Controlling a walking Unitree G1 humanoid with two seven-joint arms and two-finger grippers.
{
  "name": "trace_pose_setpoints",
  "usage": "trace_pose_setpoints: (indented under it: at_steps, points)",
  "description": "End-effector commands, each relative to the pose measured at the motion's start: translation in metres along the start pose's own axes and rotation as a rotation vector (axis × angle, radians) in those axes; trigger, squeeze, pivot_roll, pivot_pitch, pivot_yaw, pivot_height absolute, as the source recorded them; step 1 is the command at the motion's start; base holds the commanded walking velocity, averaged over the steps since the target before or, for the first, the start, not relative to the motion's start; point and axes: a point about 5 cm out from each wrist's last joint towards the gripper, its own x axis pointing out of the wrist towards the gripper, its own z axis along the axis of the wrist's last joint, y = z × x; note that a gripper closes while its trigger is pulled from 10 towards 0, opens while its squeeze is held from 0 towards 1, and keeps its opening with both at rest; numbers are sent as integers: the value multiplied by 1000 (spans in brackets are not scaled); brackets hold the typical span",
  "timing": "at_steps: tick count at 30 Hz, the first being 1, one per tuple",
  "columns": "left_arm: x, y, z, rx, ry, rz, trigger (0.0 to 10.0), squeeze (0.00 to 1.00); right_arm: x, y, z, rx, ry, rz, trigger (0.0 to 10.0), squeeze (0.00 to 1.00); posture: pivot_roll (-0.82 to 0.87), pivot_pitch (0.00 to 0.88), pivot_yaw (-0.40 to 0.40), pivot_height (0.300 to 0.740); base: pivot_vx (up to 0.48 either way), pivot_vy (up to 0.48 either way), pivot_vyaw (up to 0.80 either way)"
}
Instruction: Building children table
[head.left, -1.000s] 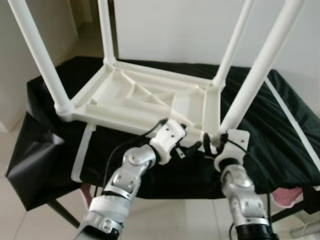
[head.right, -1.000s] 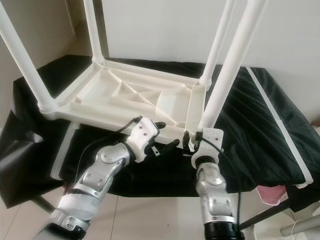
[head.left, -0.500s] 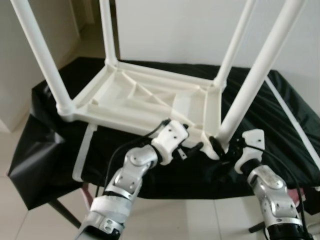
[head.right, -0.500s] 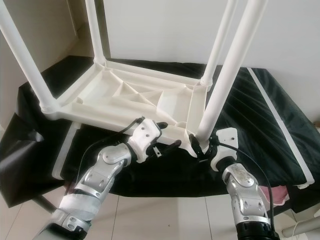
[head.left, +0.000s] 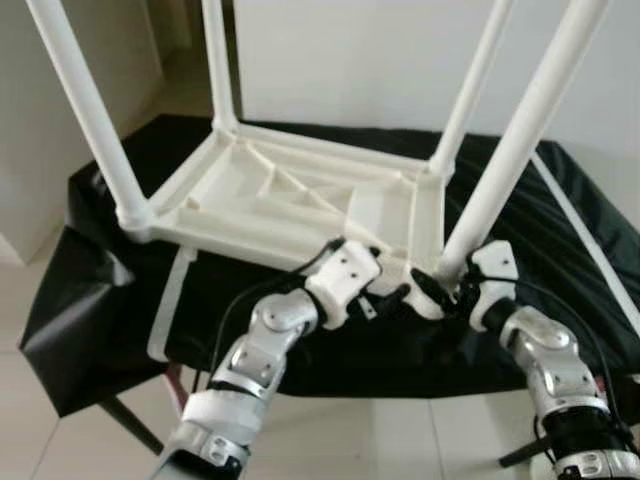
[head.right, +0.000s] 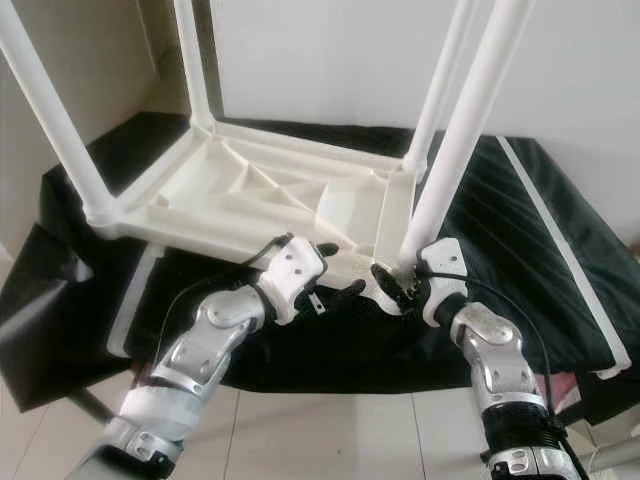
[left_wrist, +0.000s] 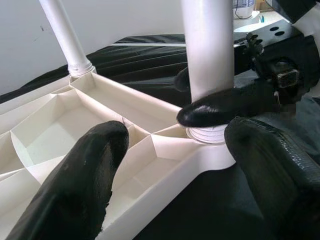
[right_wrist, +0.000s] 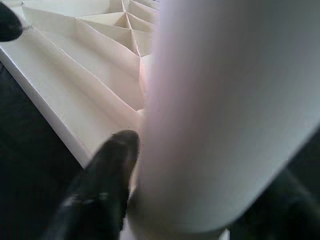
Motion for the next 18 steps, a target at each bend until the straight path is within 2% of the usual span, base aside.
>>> trace_pose_setpoints:
  at_steps: [1,7,8,9,12,18]
  points:
    - [1,5,1,15,2,70,10000,0,0,6,-9,14,37,45,0,0,-31,0,-45,740,0,0,0]
    - [0,4,0,14,3,72,10000,0,-2,5,-15,14,52,46,0,0,-33,0,-43,740,0,0,0]
    - [0,4,1,13,3,71,10000,0,-1,4,-16,20,55,41,1412,0,-35,0,-42,740,0,0,0]
    - [0,4,1,13,2,71,10000,0,0,3,-15,22,52,20,10000,0,-37,0,-41,740,0,0,0]
    - [0,4,1,12,1,71,10000,0,2,2,-15,29,41,-10,10000,0,-38,0,-41,740,0,0,0]
    - [1,2,1,6,0,67,10000,0,1,4,-17,56,63,-225,10000,0,-55,0,-42,740,0,0,0]
